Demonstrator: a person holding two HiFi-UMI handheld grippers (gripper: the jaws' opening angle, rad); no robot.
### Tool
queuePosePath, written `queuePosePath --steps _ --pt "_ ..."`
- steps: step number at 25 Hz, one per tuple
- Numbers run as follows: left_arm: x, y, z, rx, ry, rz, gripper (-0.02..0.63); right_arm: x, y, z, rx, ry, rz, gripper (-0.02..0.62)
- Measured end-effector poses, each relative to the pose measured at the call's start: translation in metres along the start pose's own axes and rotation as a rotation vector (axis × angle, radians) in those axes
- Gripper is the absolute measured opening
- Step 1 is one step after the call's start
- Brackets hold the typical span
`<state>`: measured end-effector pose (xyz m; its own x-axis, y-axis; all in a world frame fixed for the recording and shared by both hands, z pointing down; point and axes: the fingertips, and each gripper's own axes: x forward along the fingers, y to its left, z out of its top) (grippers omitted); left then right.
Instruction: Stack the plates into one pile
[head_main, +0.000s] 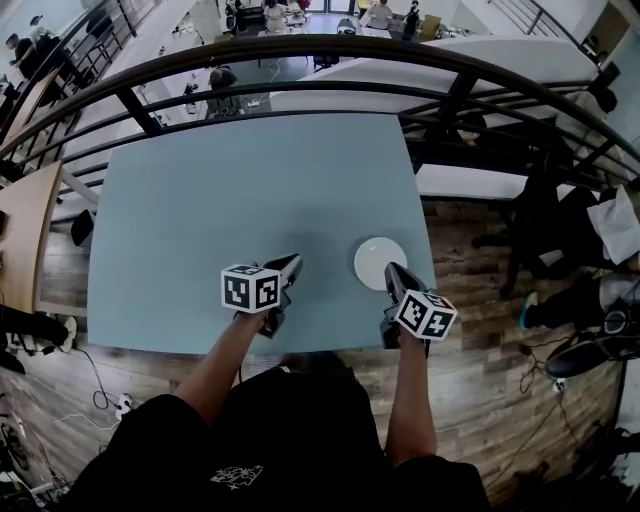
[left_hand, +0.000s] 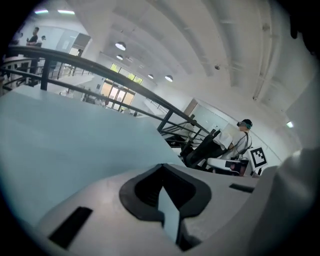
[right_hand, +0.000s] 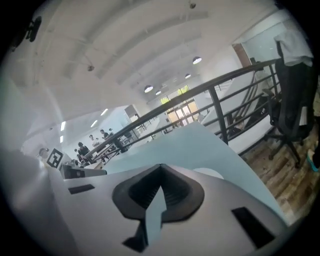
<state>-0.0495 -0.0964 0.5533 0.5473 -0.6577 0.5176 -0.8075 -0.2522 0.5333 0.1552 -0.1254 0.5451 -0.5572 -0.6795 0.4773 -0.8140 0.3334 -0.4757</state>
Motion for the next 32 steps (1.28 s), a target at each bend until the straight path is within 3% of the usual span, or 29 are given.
queuePosePath --steps 7,16,25,32 --pt "-0.072 -0.034 0.040 0.252 -0.178 -0.025 0.009 -0.071 0.064 0.034 -0.206 -0.232 -0.090 0.006" --pt "-0.097 -0.081 0.075 0.399 -0.293 -0.072 0.008 -0.141 0.093 0.077 -0.354 -0.375 -0.222 0.006" --pt "-0.119 -0.111 0.135 0.474 -0.422 -0.120 0.009 -0.180 0.115 0.124 -0.391 -0.494 -0.273 0.006" --pt "-0.124 -0.128 0.152 0.483 -0.460 -0.151 0.008 -0.203 0.115 0.133 -0.367 -0.531 -0.316 0.006"
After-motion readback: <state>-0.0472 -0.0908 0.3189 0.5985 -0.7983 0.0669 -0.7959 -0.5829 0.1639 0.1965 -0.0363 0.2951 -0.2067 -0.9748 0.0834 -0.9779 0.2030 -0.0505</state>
